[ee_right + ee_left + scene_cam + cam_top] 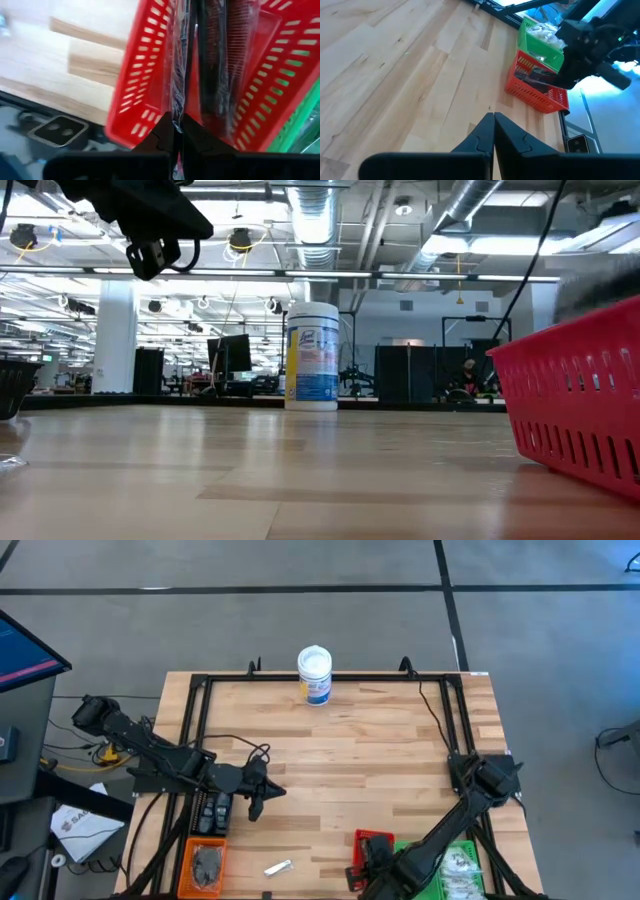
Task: Pick & Place Travel size toiletries
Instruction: Put the black comb into the red bin, then put the silver nail cutter into the left green bin
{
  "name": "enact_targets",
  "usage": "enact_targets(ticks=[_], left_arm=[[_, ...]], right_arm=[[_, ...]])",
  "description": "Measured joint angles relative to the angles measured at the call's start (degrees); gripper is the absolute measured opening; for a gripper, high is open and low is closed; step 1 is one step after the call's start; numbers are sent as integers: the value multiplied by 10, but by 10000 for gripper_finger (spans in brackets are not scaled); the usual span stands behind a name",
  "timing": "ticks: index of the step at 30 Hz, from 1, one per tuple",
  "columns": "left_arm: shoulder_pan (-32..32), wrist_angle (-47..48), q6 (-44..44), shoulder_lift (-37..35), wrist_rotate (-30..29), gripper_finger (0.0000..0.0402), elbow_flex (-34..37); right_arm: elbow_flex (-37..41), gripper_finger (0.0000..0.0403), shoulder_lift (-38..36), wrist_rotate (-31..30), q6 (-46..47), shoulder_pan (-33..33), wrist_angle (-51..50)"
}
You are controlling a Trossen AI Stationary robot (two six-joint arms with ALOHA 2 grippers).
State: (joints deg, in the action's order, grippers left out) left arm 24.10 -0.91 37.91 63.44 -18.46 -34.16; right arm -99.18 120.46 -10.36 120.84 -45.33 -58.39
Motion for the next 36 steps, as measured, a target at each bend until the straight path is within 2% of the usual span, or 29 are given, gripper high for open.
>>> enact_targets(ticks=[13, 24, 36], left_arm=[[11, 0, 0, 0, 2, 1, 0], [22, 0, 5, 0, -1, 1, 0], [22, 0, 12, 0, 0, 1, 0]], right_arm=[[0, 9, 8, 39, -81, 24, -46], [0, 8, 8, 43, -133, 30, -33], [0, 54, 8, 44, -141, 34, -52]])
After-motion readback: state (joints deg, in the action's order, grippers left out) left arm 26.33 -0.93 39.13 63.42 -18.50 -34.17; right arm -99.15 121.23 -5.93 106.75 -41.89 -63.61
